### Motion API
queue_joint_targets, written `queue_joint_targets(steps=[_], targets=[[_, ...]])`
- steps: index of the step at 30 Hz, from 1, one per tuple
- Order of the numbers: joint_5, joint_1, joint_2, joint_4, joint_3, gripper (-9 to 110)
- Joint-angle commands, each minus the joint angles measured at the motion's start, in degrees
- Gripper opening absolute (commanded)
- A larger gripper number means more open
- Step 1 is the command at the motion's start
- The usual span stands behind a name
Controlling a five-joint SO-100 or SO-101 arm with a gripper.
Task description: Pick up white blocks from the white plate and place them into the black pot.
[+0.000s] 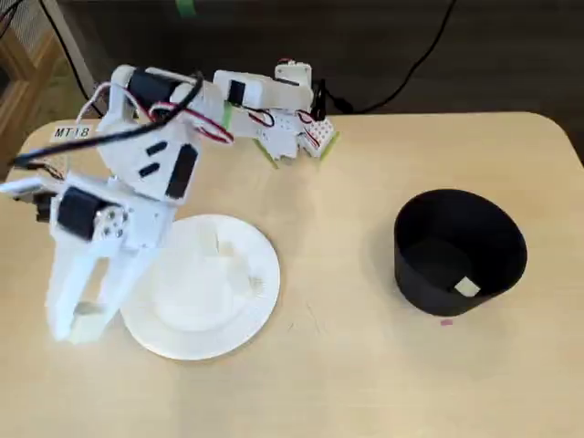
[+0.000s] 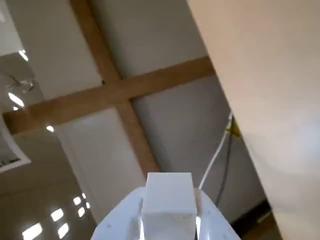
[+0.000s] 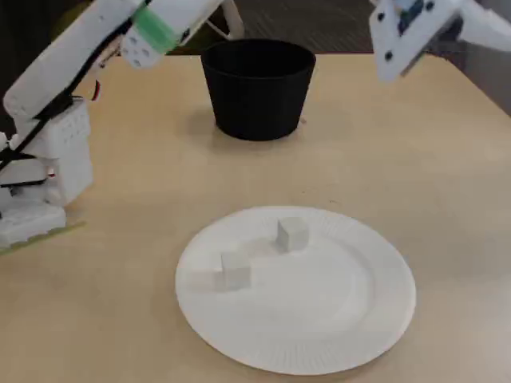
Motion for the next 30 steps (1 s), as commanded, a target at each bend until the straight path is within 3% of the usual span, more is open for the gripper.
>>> queue_joint_targets(steps=[1, 7, 14, 17, 22, 30], targets=[[-0.88, -2.72, 8.79, -1.32, -2.90, -2], [-2.46, -13.80, 18.81, 2.55, -2.90, -2], [-9.84, -37.44, 25.58, 17.23, -2.37, -2], [-14.24, -47.64, 34.54, 17.75, 18.28, -2], [-13.36, -56.60, 44.74, 17.75, 53.17, -2], [-12.13, -61.70, 42.10, 17.67, 71.98, -2]])
